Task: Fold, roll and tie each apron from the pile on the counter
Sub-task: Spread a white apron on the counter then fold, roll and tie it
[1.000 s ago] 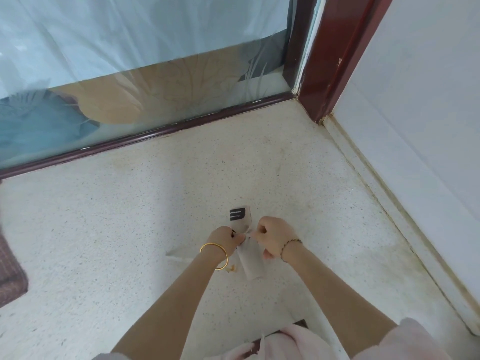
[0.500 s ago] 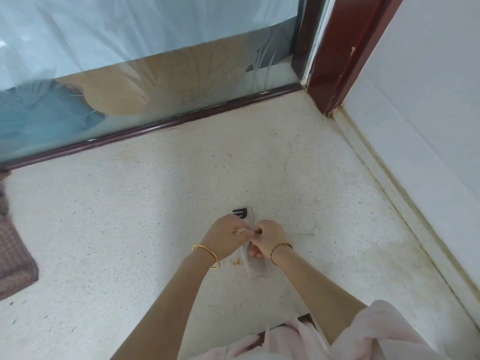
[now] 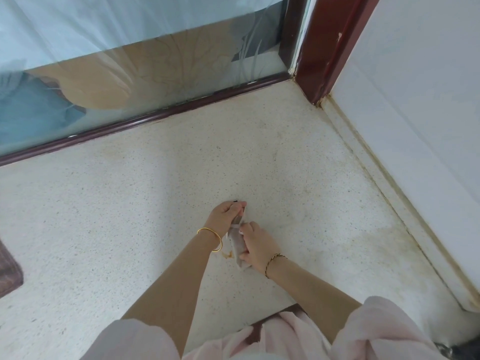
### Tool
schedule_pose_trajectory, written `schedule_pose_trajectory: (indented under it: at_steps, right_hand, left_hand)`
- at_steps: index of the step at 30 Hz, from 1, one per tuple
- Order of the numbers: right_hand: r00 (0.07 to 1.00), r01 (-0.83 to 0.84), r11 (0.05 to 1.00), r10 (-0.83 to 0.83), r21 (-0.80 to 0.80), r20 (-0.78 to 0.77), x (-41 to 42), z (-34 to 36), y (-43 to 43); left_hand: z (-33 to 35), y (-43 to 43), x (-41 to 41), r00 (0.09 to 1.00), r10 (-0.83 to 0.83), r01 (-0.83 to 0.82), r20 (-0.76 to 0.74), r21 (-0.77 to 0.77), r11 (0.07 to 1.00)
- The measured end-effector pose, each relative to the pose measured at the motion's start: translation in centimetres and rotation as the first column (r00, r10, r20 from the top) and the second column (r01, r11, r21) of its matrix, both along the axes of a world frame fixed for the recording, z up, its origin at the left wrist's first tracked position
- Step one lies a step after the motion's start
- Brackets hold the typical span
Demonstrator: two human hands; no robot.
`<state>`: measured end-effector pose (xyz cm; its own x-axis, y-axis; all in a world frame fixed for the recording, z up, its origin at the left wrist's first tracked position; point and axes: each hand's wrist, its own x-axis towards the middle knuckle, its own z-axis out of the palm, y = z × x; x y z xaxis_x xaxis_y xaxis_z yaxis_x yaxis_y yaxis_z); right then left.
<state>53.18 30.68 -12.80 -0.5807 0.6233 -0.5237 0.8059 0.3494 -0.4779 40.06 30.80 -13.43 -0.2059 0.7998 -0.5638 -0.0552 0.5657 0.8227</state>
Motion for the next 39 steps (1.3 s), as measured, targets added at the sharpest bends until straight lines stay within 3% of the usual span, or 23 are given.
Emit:
schedule_pose_trajectory:
  at_steps: [6,10,12,14,16,19,22,23,24,27,34,39]
  right_hand:
    - [0.977,0.152,0.985,-0.162,-0.081,-0.141,0.4,0.6,0.8]
    - [0.919,0.296,0.929,-0.341,-0.223,-0.198,1.1,0.9,1.7]
    - [0.872,0.394,0.886,-0.444,-0.244,-0.206,1.2,1.3,2.1]
    - [0.848,0.439,0.864,-0.490,-0.247,-0.205,1.2,1.8,2.6]
    - [0.861,0.419,0.881,-0.463,-0.220,-0.211,1.2,2.3,2.9]
    - [0.856,0.433,0.901,-0.419,-0.022,-0.303,1.0,3.0,3.2]
    - [0.692,0.677,0.721,-0.553,0.150,-0.464,1.7,3.1,3.7]
    - [0.722,0.648,0.740,-0.520,0.181,-0.457,1.8,3.0,3.8]
    - [0.807,0.543,0.814,-0.440,0.204,-0.394,1.8,2.8,3.7]
    - [0.963,0.204,0.973,-0.178,0.113,-0.201,1.4,2.1,3.2]
    - [0.989,0.140,0.989,-0.138,0.043,-0.047,0.7,0.9,3.8]
    - [0.989,0.146,0.975,-0.146,0.166,-0.011,1.0,1.5,4.5]
  left_hand:
    - [2.7,-0.2,-0.1,0.995,-0.066,0.068,-0.079,0.021,0.997]
    - [3.5,-0.1,0.6,0.990,-0.068,0.085,0.122,-0.145,0.986]
    - [2.6,-0.6,0.5,0.986,-0.168,0.168,0.007,-0.115,0.979]
    - [2.0,-1.5,0.6,0.926,-0.334,0.333,-0.175,-0.035,0.942]
    - [1.8,-1.8,1.0,0.838,-0.436,0.455,-0.327,-0.021,0.890]
    - [0.7,-1.3,1.5,0.848,-0.361,0.369,-0.390,-0.055,0.928]
    - [-0.3,-1.1,1.5,0.942,-0.214,0.202,-0.258,-0.074,0.977]
    - [0.0,-1.1,1.6,0.967,-0.165,0.156,-0.195,-0.059,0.986]
    - [0.2,-1.2,1.6,0.982,-0.122,0.117,-0.145,-0.043,0.992]
    - [0.2,-1.3,1.5,0.995,-0.068,0.068,-0.078,0.000,0.998]
    - [0.9,-0.9,1.2,0.969,-0.071,0.075,-0.237,0.009,0.997]
    - [1.0,-0.4,1.0,0.875,-0.272,0.264,-0.401,-0.075,0.961]
